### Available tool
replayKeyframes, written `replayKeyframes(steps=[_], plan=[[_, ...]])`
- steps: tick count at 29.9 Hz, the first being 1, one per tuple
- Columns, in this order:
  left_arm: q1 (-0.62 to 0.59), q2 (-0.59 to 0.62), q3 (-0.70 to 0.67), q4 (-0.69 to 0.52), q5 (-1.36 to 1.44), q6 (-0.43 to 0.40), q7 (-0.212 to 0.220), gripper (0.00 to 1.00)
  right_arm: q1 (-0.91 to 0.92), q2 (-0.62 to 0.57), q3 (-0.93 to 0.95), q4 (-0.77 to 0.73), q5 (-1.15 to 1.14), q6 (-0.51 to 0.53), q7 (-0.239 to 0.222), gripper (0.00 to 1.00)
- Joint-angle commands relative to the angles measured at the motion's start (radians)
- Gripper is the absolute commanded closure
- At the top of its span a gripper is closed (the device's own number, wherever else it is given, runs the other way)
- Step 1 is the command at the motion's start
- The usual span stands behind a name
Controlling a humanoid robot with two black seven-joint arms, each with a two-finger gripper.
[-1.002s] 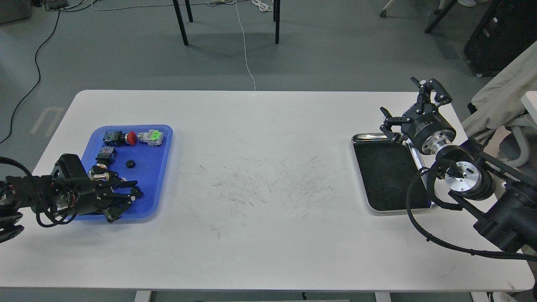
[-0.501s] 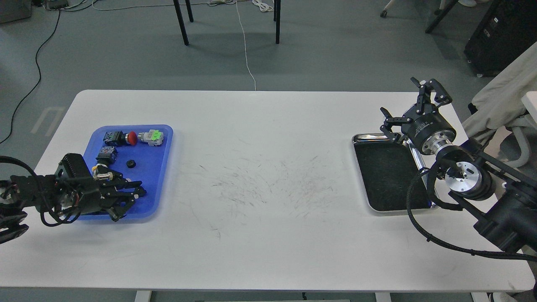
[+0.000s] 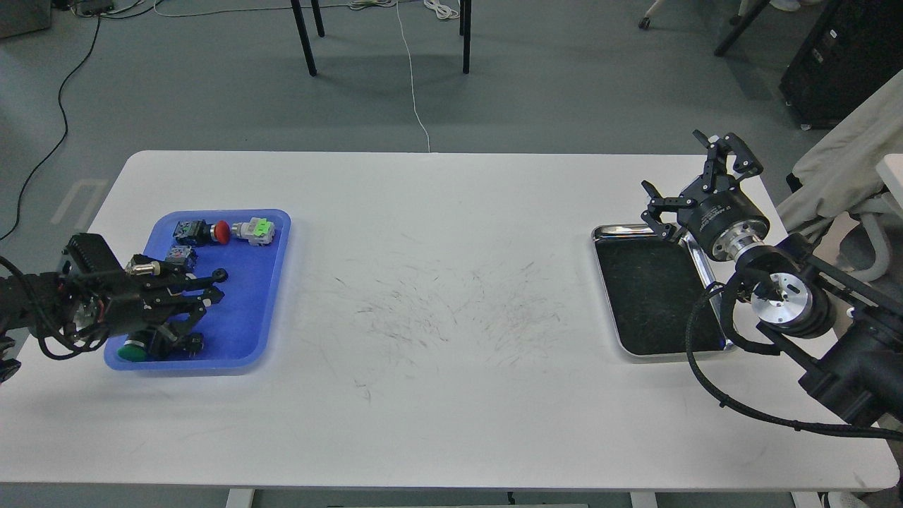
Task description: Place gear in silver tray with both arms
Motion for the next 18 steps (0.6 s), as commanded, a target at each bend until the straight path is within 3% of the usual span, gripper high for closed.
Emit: replayKeyframes(steps=[1,5,7,18], plan=[[-0.033,0.005,-0.11,-0.044,-0.02,-0.065,0.0,0.92,0.0,0.0,0.0,-0.001,0.0,0.0,0.0,0.01],[-0.085,0.0,-0.253,-0.147,-0.115,-0.196,0.0,0.92,0.0,0.0,0.0,0.001,0.0,0.0,0.0,0.01],[-0.101,-0.011,-0.282,-0.141,-0.144,-0.244,0.0,0.92,0.0,0.0,0.0,-0.001,0.0,0.0,0.0,0.01],[-0.13,-0.23,-0.297,-0.15,-0.186,-0.254,0.0,0.92,0.003,0.0,0.0,0.001,0.0,0.0,-0.002,0.01]])
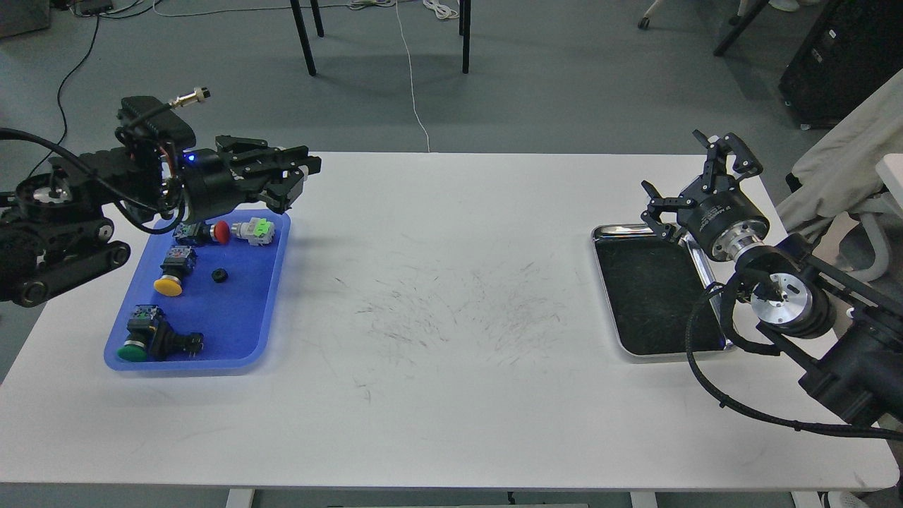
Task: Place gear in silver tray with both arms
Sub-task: 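Lift the black gear and carry it toward the table centre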
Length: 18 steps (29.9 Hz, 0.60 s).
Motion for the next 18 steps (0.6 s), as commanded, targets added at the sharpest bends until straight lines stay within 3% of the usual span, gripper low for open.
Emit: replayKeyframes(steps=[1,10,18], plan=[[-0.001,-0.096,0.003,0.002,0.001,0.001,0.0,0.92,0.005,0.0,0.001,-0.001,0.0,0.0,-0.003,0.01],[0.008,-0.412,0.076,0.166,-0.001,0.001,0.0,0.92,0.017,-0.009,0.001,-0.001,0.0,-0.012,-0.006,0.01],[0.111,-0.63,0.079,0.293,-0.005,0.005,0.0,0.91,0.023,-0.026,-0.005,-0.001,0.0,-0.018,-0.011,0.01]])
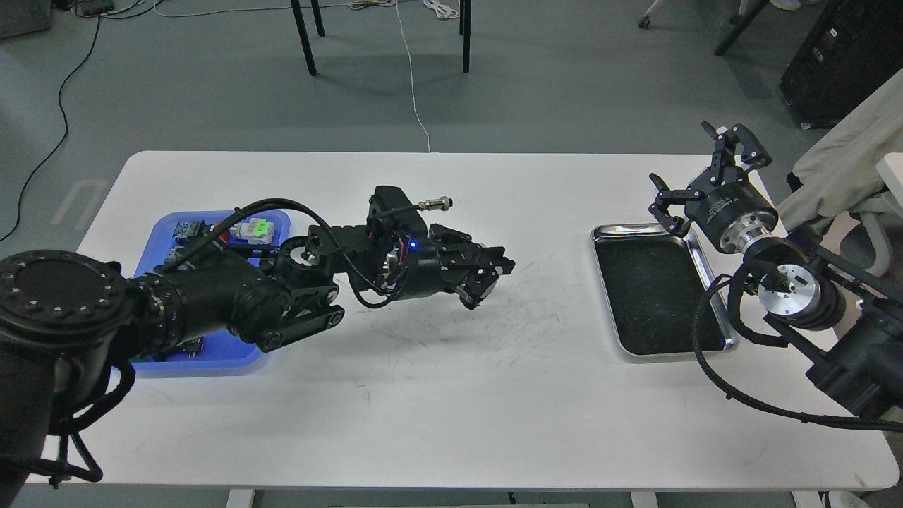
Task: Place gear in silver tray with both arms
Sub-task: 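Lift the black gear and carry it toward the table centre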
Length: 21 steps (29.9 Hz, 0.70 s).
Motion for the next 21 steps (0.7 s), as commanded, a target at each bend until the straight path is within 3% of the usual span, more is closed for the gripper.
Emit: replayKeyframes(steps=[1,11,21], plan=[[0.039,-0.06,0.001,0.056,-0.002,0.001,0.0,0.91,0.004,-0.007,-0.005,0.001,0.0,-0.002,-0.001,0.01],[0.132,-0.06,-0.008,0.219,-0.008,0.003,0.0,0.91,0.007,-0.014,-0.013,0.001,0.0,-0.004,-0.003,0.01],[0.169,-0.06,-0.022,0.179,-0.026,0.03,0.0,0.91,0.007,-0.031,-0.017,0.0,-0.002,-0.004,-0.003,0.01]])
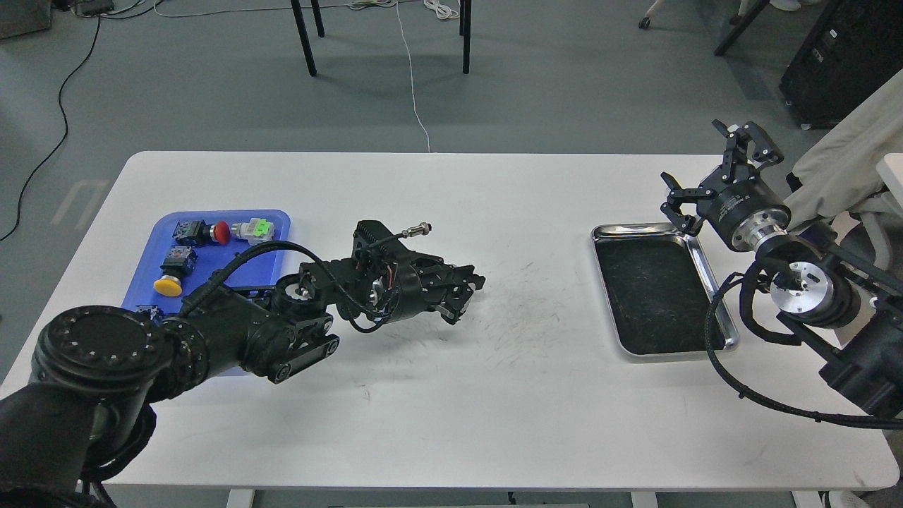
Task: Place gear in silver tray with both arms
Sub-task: 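Lift the black gear and carry it toward the table centre, then open the left gripper to set the black gear on the table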
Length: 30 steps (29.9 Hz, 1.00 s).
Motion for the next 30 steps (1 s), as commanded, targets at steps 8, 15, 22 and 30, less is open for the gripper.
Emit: replayKeyframes(steps=[8,15,22,30], plan=[[0.034,0.0,-0.004,-0.085,-0.011,0.043,0.0,0.91,0.0,-0.003,0.0,-0.002,-0.001,0.001,0.0,0.01],[0.04,0.0,-0.013,-0.088,-0.013,0.043,0.0,0.86,-0.003,-0.003,-0.002,0.0,-0.001,0.001,0.001,0.01],[0.046,0.0,-0.013,-0.091,-0.042,0.043,0.0,0.71,-0.002,-0.002,-0.002,0.0,-0.001,0.001,0.001,0.01],[0.045,0.0,-0.013,-0.091,-0.052,0.042,0.0,0.66,-0.002,-0.003,-0.002,0.0,-0.002,0.001,0.0,0.01]])
